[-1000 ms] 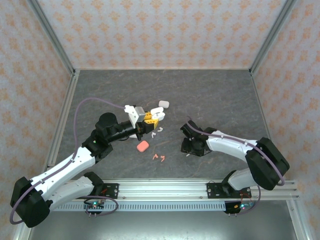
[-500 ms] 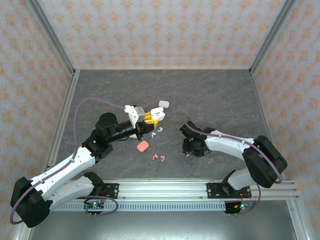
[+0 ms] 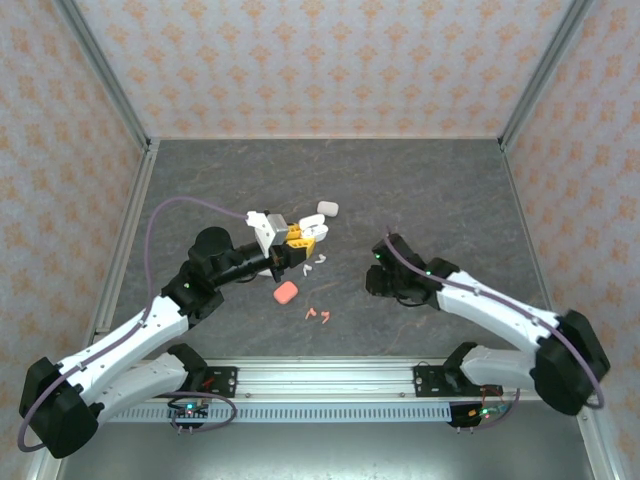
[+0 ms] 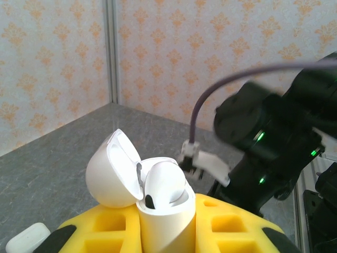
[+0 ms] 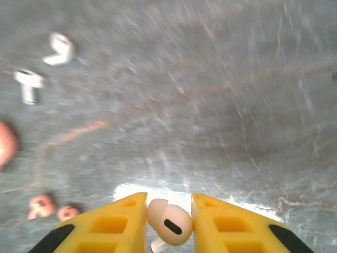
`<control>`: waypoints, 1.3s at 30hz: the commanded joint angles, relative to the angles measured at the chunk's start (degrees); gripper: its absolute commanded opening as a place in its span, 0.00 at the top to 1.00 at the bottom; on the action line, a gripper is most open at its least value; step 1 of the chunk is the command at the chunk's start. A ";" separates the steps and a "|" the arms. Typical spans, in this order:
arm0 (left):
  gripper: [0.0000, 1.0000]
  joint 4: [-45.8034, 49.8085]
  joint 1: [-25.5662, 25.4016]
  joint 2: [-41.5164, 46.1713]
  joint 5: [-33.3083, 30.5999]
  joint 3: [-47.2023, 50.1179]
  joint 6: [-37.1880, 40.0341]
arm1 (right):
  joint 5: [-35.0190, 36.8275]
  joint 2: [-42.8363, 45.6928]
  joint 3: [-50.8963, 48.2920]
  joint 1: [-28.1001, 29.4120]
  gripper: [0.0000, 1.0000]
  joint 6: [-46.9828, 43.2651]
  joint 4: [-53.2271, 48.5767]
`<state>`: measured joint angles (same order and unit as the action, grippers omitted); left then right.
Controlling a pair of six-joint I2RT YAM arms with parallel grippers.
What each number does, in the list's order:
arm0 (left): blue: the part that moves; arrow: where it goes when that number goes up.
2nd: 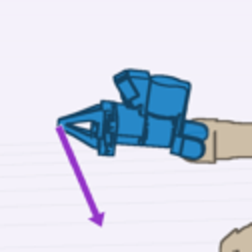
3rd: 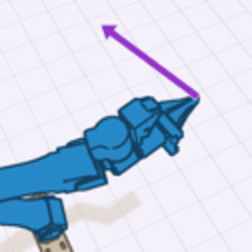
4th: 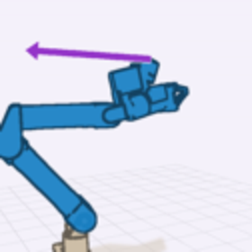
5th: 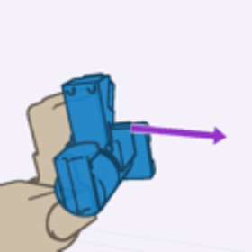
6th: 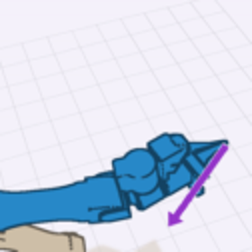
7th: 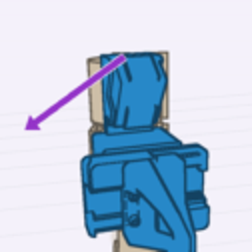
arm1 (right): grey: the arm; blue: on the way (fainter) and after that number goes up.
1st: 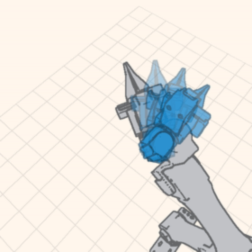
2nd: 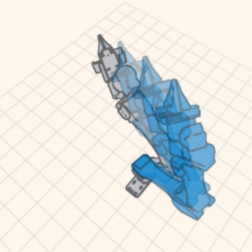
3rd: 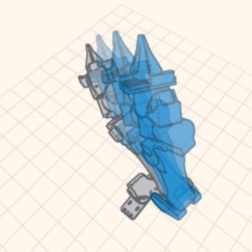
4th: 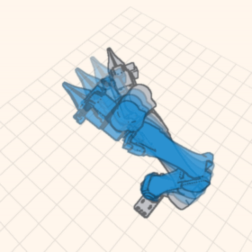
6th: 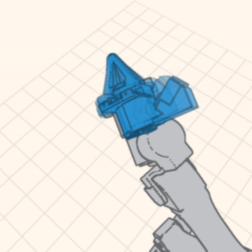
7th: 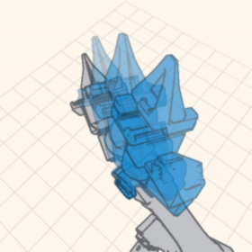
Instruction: Insert wireless bluetooth earbuds into charging case
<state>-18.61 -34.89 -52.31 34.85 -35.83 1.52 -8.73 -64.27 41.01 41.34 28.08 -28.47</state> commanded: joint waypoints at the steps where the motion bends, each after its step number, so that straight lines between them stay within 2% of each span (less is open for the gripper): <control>1: 1.00 -3.59 -0.52 0.42 -0.24 0.68 -0.61 | 1.10 6.09 3.29 0.32 0.75 -7.49 2.32; 9: 1.00 -5.68 -0.52 -1.36 2.78 -0.11 -2.28 | -5.53 13.61 10.99 0.32 0.75 -21.14 7.06; 20: 1.00 -6.66 -0.52 -3.83 7.86 -2.14 -4.22 | -16.03 10.46 20.11 1.05 0.75 -33.24 13.48; 39: 1.00 -7.41 -0.52 -4.42 8.29 -2.48 -4.86 | -14.26 3.12 23.72 3.39 0.75 -37.70 12.21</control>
<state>-22.61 -34.89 -56.55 41.76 -35.94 -3.16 -23.59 -61.10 62.67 44.29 -8.16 -16.67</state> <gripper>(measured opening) 0.193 0.248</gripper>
